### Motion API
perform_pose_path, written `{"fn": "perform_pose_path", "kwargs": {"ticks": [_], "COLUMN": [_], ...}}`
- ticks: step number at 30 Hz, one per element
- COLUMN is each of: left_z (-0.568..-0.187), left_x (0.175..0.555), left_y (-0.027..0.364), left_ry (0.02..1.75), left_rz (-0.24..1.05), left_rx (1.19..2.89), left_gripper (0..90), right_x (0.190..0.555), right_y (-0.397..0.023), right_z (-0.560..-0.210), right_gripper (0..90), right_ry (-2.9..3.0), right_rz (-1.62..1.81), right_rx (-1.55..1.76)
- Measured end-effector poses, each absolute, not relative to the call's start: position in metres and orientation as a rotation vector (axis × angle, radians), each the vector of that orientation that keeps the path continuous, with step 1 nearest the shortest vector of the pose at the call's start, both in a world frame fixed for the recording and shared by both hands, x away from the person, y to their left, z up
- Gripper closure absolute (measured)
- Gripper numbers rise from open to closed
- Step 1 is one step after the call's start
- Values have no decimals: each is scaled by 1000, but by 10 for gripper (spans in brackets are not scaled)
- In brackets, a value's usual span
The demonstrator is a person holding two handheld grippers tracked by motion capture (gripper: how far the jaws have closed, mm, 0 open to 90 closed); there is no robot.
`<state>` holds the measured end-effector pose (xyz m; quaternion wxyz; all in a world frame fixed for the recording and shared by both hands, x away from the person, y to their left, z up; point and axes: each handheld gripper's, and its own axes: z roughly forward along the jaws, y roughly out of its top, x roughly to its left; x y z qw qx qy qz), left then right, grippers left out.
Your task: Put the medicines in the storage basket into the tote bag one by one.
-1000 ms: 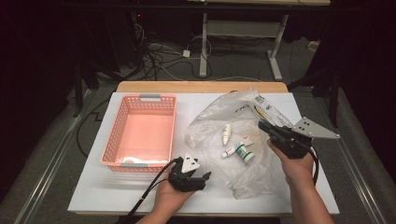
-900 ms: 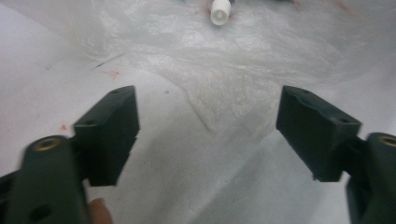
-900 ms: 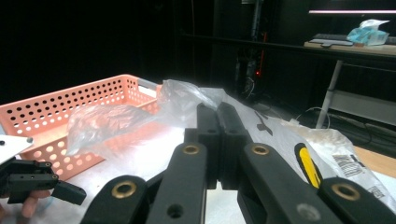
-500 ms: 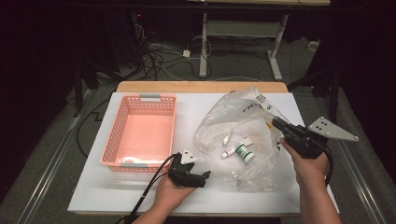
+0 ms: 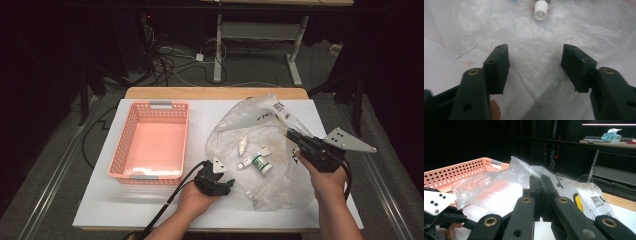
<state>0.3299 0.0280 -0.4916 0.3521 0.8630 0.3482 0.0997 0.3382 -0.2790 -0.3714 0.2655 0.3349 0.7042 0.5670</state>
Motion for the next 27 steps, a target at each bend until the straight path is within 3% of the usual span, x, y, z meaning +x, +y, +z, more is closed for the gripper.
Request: {"fn": "perform_pose_path", "kwargs": {"ticks": [10,15,27], "left_z": [-492,-491,-488], "left_x": [329,329,318], "left_y": [24,28,47], "left_ry": [842,855,863], "left_rz": [208,184,269], "left_rx": [2229,2203,1990], "left_gripper": [883,886,887], "right_x": [338,339,338], "right_y": [-275,-275,-272], "right_z": [-375,-376,-382], "right_gripper": [900,900,900], "right_ry": [1921,1927,1943], "right_rz": [1513,1513,1506], "right_rx": [900,904,916]}}
